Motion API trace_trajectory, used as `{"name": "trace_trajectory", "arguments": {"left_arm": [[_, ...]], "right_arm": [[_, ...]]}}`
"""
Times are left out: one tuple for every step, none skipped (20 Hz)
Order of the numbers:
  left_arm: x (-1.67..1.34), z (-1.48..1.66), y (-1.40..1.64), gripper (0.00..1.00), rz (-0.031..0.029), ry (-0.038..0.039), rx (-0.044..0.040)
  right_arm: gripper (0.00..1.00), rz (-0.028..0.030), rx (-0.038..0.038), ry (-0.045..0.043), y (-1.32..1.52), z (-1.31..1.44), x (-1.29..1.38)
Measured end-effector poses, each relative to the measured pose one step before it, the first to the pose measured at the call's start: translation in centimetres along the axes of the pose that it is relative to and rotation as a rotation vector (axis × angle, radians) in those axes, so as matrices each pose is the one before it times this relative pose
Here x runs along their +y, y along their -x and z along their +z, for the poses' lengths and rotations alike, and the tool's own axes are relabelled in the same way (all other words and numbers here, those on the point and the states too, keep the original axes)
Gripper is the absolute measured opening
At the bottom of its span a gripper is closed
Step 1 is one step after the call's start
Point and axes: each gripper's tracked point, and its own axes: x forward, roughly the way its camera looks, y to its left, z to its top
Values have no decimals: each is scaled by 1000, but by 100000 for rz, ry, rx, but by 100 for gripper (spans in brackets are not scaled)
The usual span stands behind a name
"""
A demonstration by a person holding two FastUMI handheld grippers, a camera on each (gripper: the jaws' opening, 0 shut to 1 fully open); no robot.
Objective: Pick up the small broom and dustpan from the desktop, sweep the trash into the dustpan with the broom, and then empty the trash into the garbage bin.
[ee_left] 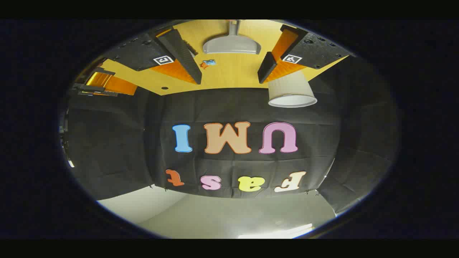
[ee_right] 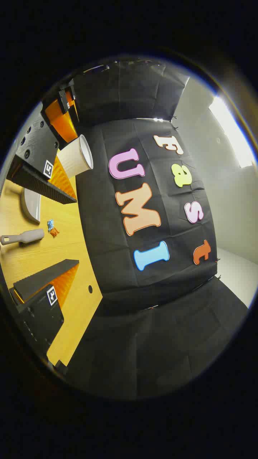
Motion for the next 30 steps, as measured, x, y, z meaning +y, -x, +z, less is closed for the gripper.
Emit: {"name": "trace_trajectory", "arguments": {"left_arm": [[5, -115, 11, 94, 88, 561, 500], [68, -73, -8, 91, 91, 457, 504], [-6, -132, -145, 94, 87, 457, 518], [110, -17, -91, 94, 145, 440, 252], [17, -115, -92, 91, 1, 386, 459], [84, -101, -51, 92, 263, 296, 358], [115, -97, 18, 94, 135, 269, 494], [84, -127, -80, 94, 169, 335, 508], [24, -142, -44, 94, 81, 315, 555], [-27, -29, -77, 94, 158, 149, 474], [126, -79, 26, 94, 219, 204, 169], [64, 65, -4, 96, -44, 336, -13], [-34, -98, -36, 96, -55, 303, 171], [-6, 20, -35, 95, -12, 79, 167], [46, -43, -72, 94, -41, -78, 247], [51, 26, -68, 96, -14, -151, 164], [-63, -41, -38, 96, -83, -125, 225], [-19, 8, -26, 96, -34, -81, 135], [44, -64, 24, 96, -109, -123, 127], [15, 81, -149, 96, 189, -147, 77], [118, -77, -50, 94, 12, 2, 57], [-28, 50, -29, 94, -111, 87, 112], [-47, -136, -111, 96, 53, 61, 231], [14, -59, -71, 96, -7, 15, 207], [-30, -40, 5, 94, -13, 54, 256], [-39, -75, 0, 96, -53, 84, 286], [-15, -115, -52, 94, -131, 166, 431], [6, -116, -13, 94, -29, 175, 497], [44, -208, -58, 94, 13, 184, 503], [10, -136, -24, 94, 90, 176, 520]], "right_arm": [[92, -196, 399, 11, -86, -64, -88], [92, -244, 313, 65, 110, -27, -136], [92, -206, 212, -104, -27, 8, -53], [92, -199, 77, -167, -144, 62, -56], [92, -305, 250, -6, 20, -26, -157], [92, -247, 267, 174, -101, -31, -108], [92, -148, 168, 265, -34, -112, -69], [92, -88, 135, 167, -66, 26, 7], [92, 121, 7, -20, -81, 99, 76], [92, 251, -102, -51, -21, 21, 99], [92, 220, -136, 11, -97, 64, 112], [92, 381, 16, 74, -8, -64, 119], [92, 435, 48, 84, -18, -63, 279], [92, 350, 70, 26, -148, -71, 151], [92, 344, 94, -18, -2, -100, 116], [92, 344, 266, 77, 25, -9, 98], [92, 493, 167, 232, -33, -10, 161], [92, 138, 97, 276, -61, 50, 6], [92, -53, 161, 188, 19, -43, -52], [92, -1, 111, -14, 5, 23, 2], [92, -242, 19, 12, -45, 81, -105], [92, -224, 139, -6, -16, 12, -91], [92, -29, 195, -59, -40, -3, -49], [92, -94, 266, 1, 120, -3, -27], [92, -234, 317, 137, -75, -63, -166], [92, -314, 195, 240, -135, -33, -90], [92, -338, 248, 62, -39, -76, -119], [92, -199, 325, -206, 16, -98, -90], [92, -194, 328, -313, -88, -89, -62], [92, -244, 141, -150, 143, -69, -65]]}}
